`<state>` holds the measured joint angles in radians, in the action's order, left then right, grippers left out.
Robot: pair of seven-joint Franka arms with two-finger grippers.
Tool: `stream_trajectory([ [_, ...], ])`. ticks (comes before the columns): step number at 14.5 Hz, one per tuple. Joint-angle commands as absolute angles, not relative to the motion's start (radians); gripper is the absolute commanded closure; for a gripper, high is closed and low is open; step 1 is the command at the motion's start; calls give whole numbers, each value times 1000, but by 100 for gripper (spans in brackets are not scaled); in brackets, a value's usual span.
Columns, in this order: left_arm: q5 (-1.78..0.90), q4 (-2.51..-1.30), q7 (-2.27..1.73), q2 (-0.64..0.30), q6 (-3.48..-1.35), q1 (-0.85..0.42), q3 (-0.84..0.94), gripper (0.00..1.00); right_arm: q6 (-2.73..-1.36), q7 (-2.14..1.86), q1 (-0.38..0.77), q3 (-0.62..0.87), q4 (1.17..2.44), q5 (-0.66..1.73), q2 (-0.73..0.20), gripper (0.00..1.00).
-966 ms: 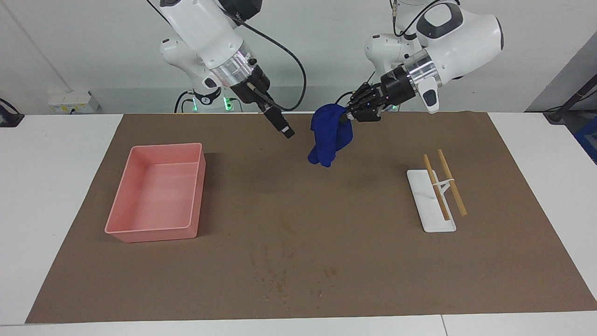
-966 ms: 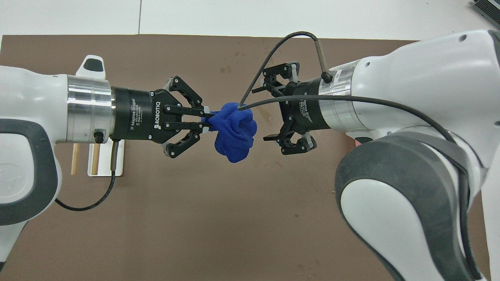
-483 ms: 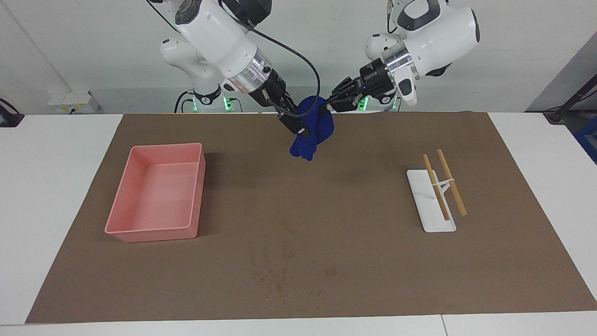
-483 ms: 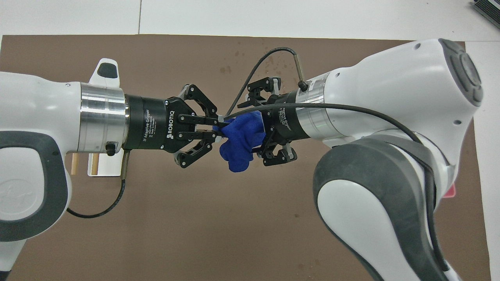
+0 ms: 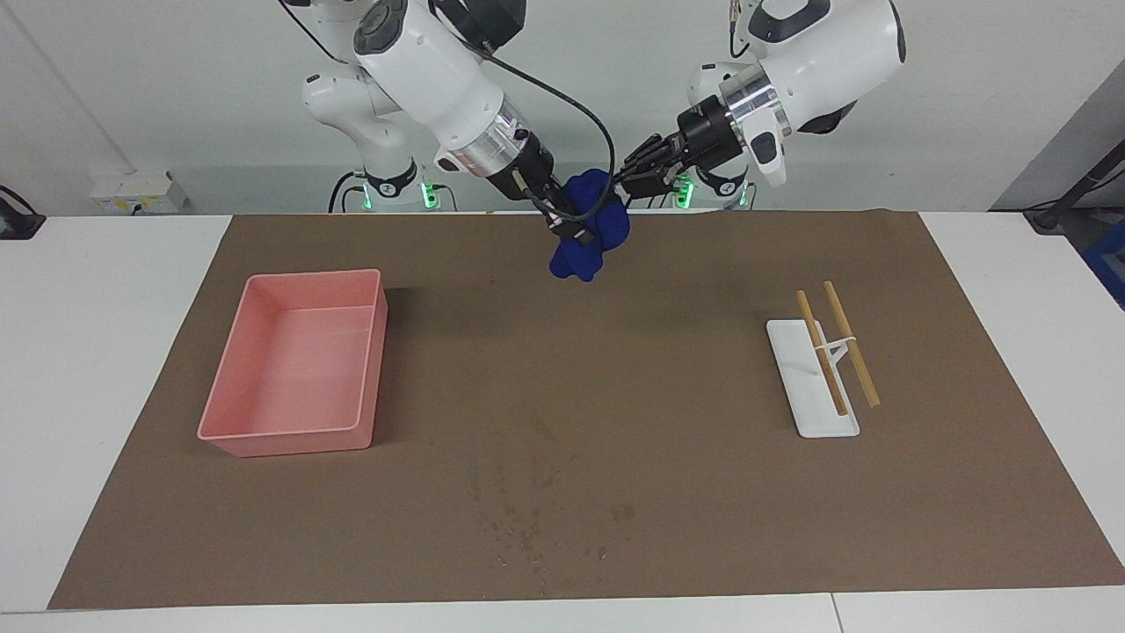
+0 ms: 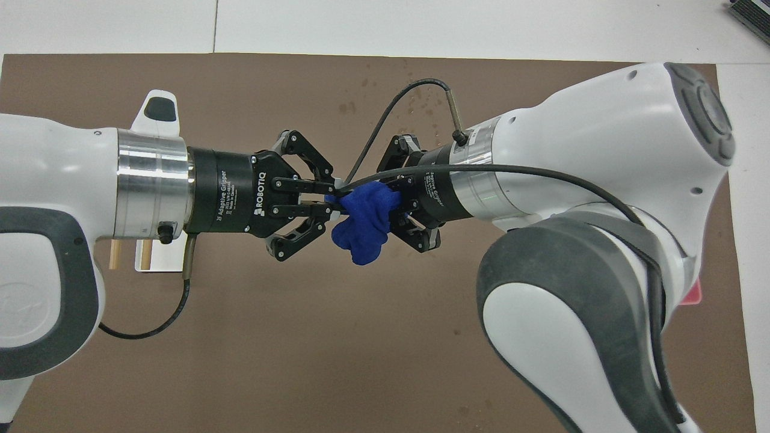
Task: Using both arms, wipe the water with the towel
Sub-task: 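Pull the cloth away with the right gripper while the left gripper releases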
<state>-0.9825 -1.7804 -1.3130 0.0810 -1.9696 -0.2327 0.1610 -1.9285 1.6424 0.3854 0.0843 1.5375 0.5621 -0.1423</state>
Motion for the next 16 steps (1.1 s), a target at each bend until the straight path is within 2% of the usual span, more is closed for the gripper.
stream_trajectory([
  [1,-1009,-1807,-1295,112,-1991,-247,149,100,-1930,1626,385,87,1546,513,-124,100],
  [3,-1008,-1804,-1292,110,-1993,-244,147,100,-1934,1609,387,87,1543,485,-124,100],
  [4,-1008,-1802,-1292,109,-1993,-241,146,81,-1939,1608,387,87,1543,468,-124,100],
  [5,-1000,-1798,-1299,109,-1993,-244,147,1,-1947,1592,385,87,1542,445,-126,100],
  [8,-927,-1784,-1290,110,-1996,-247,150,0,-1988,1568,373,86,1534,416,-135,100],
  [12,-627,-1750,-1241,94,-2035,-247,152,0,-2094,1445,333,86,1551,380,-155,100],
  [16,-407,-1750,-1105,86,-2036,-218,140,0,-2274,1255,308,86,1533,376,-267,100],
])
